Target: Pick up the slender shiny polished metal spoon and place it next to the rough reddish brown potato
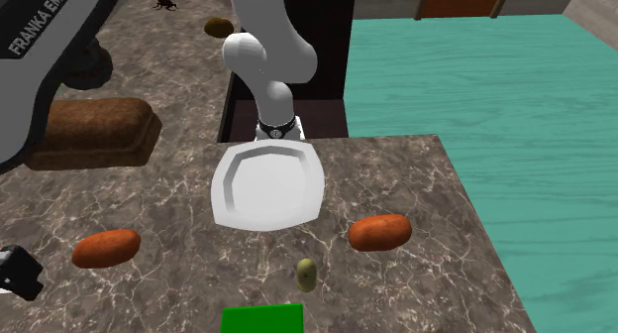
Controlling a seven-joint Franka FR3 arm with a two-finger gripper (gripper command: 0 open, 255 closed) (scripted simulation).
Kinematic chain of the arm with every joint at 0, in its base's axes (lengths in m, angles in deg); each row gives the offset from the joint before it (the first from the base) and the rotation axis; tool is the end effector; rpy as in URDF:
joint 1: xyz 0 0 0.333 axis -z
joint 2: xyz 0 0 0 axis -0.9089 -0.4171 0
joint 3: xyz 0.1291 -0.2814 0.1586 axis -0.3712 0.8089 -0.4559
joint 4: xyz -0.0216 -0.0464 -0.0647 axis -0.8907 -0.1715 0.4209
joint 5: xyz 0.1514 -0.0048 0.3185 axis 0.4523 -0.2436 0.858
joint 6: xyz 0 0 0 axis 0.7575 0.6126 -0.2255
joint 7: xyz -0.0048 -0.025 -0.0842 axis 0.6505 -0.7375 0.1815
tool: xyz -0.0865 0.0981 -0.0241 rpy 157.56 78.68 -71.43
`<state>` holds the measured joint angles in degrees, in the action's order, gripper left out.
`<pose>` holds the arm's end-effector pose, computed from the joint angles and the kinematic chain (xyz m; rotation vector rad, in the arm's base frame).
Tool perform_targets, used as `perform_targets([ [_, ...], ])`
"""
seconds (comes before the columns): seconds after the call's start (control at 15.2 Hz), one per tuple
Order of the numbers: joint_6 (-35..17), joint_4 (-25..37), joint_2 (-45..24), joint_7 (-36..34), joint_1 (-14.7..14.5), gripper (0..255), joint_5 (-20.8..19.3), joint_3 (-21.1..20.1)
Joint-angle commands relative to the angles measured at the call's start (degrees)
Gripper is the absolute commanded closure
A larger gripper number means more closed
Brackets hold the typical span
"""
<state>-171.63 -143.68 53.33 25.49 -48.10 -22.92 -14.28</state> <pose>0.5155 -0.2938 0.4922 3.0972 0.0227 0.2425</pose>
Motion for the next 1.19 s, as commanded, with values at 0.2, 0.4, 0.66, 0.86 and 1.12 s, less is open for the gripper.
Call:
perform_targets([
  [0.2, 3.9, 11.27, -8.15, 6.46, 4.51, 255, 3.34, 1.58],
  [0.4, 5.04, 15.73, -11.79, 8.75, 6.59, 255, 4.7, 1.86],
  [0.66, 2.23, 13.42, -12.33, 9.14, 6.55, 255, 5.02, 1.7],
  [0.86, 0.18, 11.87, -12.86, 9.45, 6.54, 255, 5.32, 1.58],
  [1.12, -2.48, 10.02, -13.73, 9.9, 6.58, 255, 5.78, 1.38],
])
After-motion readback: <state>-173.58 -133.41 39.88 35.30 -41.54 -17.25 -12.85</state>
